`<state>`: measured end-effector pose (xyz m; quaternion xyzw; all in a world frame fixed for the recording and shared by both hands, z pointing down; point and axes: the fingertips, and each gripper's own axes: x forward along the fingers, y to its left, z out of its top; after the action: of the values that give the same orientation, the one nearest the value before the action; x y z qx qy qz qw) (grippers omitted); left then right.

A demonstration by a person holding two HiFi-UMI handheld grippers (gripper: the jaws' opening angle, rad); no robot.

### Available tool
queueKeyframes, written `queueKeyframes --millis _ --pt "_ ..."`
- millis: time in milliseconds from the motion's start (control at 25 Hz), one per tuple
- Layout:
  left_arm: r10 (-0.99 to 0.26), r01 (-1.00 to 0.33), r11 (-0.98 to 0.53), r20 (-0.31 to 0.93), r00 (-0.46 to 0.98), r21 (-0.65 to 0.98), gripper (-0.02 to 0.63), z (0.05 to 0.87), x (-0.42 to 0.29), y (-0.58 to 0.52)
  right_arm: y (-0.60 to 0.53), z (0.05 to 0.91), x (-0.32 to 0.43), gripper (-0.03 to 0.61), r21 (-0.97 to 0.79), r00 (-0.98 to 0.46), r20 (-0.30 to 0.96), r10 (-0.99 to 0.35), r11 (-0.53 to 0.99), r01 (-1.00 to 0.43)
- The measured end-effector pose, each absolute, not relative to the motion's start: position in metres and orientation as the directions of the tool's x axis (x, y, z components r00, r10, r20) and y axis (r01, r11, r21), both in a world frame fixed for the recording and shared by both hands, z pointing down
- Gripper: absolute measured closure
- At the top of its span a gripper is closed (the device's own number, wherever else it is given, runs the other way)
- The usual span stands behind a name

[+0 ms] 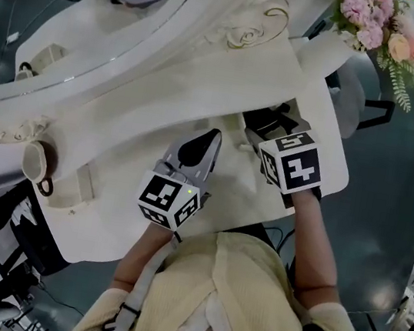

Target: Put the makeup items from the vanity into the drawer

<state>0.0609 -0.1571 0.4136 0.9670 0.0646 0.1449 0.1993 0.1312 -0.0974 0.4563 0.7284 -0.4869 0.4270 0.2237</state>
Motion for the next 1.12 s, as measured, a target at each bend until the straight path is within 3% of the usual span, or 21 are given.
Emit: queueKeyframes --millis 240,480,1120 --pt "0.190 0.069 -0.904 0.251 0.949 0.422 0.614 0.416 0.061 -0.158 -0.097 0.461 0.132 0.282 -0.159 0.110 0.857 -0.503 -0.461 -0.873" --pt "0.187 0.065 -0.903 0.251 0.950 0.424 0.614 0.415 0.060 -0.160 -0.092 0.466 0.132 0.314 -0.093 0.132 0.880 -0.457 -0.438 -0.894" --pt "0.102 -0.007 -0.930 0.275 0.956 0.367 0.614 0.403 0.044 -0.172 -0.092 0.445 0.116 0.322 -0.115 0.126 0.823 -0.555 -0.378 -0.919"
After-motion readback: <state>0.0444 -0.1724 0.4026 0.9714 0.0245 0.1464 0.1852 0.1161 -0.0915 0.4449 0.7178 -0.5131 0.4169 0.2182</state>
